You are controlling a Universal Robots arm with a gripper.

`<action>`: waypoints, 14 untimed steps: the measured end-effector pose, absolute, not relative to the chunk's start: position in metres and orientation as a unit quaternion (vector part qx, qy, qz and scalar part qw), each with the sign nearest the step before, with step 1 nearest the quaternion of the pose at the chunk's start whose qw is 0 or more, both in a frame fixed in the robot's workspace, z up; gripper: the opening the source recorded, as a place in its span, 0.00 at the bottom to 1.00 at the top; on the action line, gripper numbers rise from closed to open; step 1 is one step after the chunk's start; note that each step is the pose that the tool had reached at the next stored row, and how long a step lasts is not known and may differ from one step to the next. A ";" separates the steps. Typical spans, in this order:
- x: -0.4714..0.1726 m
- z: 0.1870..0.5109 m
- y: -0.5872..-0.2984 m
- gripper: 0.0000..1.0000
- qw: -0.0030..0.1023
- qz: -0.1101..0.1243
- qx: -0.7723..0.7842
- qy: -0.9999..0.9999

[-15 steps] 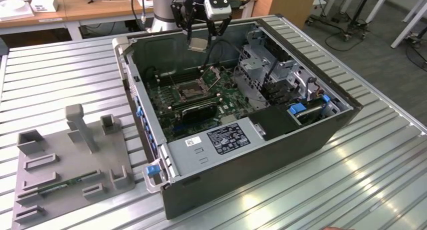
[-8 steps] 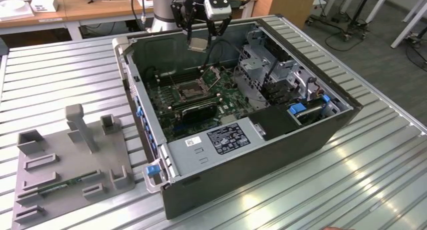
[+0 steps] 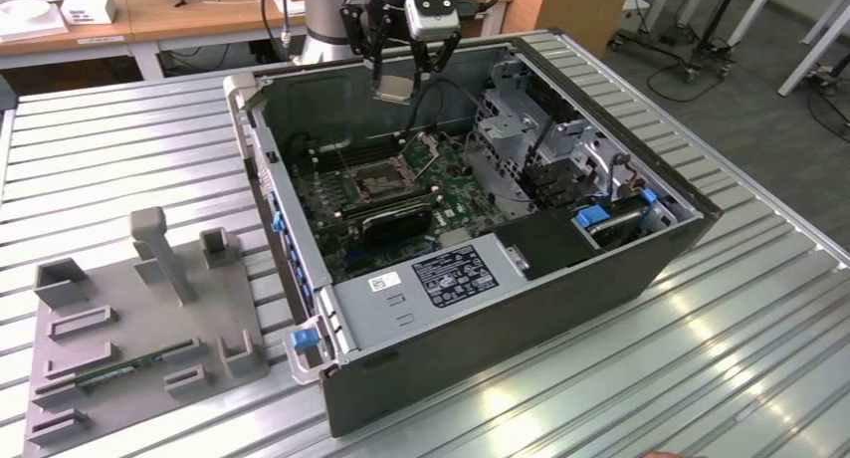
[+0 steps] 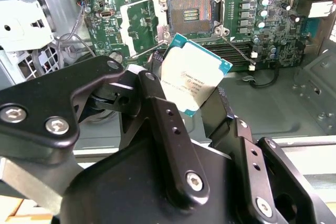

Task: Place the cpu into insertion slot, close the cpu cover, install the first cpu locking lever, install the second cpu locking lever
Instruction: 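Place the cpu into insertion slot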

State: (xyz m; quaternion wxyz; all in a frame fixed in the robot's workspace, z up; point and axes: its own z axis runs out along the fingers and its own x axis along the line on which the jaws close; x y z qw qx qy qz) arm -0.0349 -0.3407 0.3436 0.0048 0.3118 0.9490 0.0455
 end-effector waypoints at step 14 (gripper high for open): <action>-0.035 0.344 -0.341 0.54 0.005 0.045 0.313 0.949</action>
